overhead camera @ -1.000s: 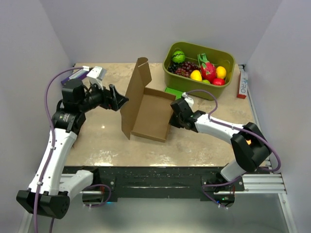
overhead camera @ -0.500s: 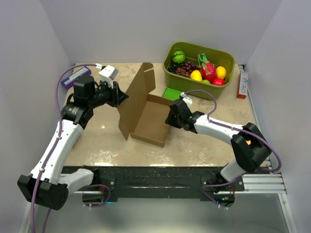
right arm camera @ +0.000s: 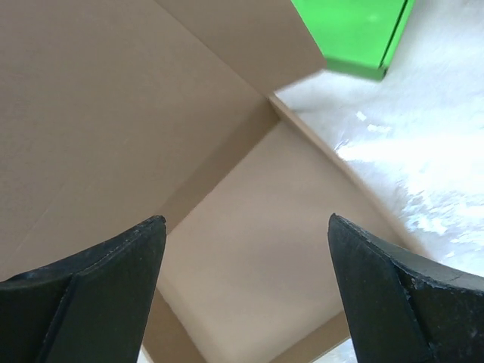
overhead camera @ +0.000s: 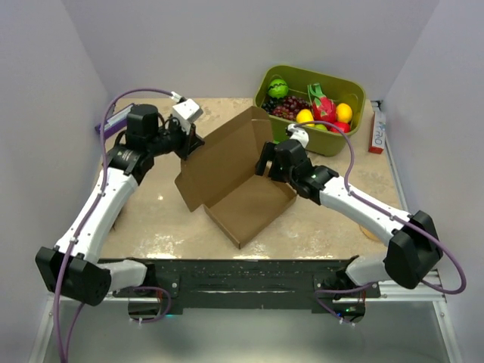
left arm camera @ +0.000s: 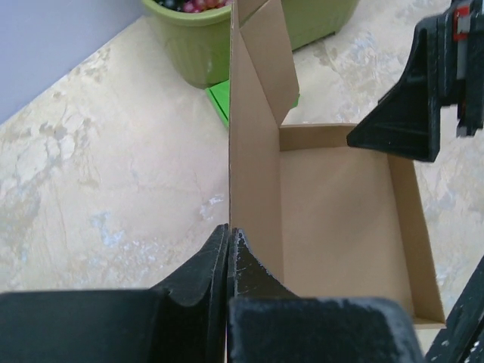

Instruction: Fold the paper box

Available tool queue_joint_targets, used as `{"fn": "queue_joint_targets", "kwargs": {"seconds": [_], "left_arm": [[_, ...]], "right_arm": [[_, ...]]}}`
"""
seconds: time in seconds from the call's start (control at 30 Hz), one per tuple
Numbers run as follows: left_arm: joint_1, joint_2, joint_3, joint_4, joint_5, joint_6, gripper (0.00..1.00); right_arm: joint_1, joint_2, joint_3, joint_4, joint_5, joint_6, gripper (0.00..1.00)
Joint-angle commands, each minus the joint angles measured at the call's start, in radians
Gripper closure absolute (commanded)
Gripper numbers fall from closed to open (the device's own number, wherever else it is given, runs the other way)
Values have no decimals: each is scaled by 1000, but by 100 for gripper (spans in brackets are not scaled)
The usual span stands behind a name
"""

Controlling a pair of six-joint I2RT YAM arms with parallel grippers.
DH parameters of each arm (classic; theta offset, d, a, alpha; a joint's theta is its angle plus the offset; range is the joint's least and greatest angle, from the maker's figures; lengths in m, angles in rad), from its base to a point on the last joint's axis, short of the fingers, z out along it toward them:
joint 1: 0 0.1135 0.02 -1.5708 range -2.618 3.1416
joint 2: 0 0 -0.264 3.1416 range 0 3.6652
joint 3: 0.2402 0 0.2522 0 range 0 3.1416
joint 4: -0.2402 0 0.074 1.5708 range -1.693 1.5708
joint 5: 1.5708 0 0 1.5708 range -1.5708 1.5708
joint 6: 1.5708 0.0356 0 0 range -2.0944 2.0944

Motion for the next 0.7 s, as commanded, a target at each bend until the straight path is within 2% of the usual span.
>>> {"fn": "queue_joint_targets", "kwargs": {"seconds": [0.0, 0.23, 0.4, 0.43, 0.47, 0.57, 0.67], "left_arm": [[-7, 71, 117, -26, 99, 188, 100], [-7, 300, 319, -123, 142, 320, 100], [-4, 404, 453, -138, 104, 368, 100], [-4, 417, 462, -122, 78, 368, 92], [-4, 422, 470, -109, 64, 356, 67], [3, 407, 470, -66, 35, 333, 30], [17, 346, 419, 9, -2, 294, 20]], "right_arm": [[-5, -51, 19, -30, 56, -111, 8], [-6, -128, -56, -18, 72, -129, 7], [-6, -165, -81, -37, 85, -137, 7], [-6, -174, -79, -38, 90, -140, 7], [-6, -180, -82, -44, 90, -140, 7], [-6, -199, -82, -49, 98, -142, 6], [-6, -209, -86, -40, 98, -143, 5]]}}
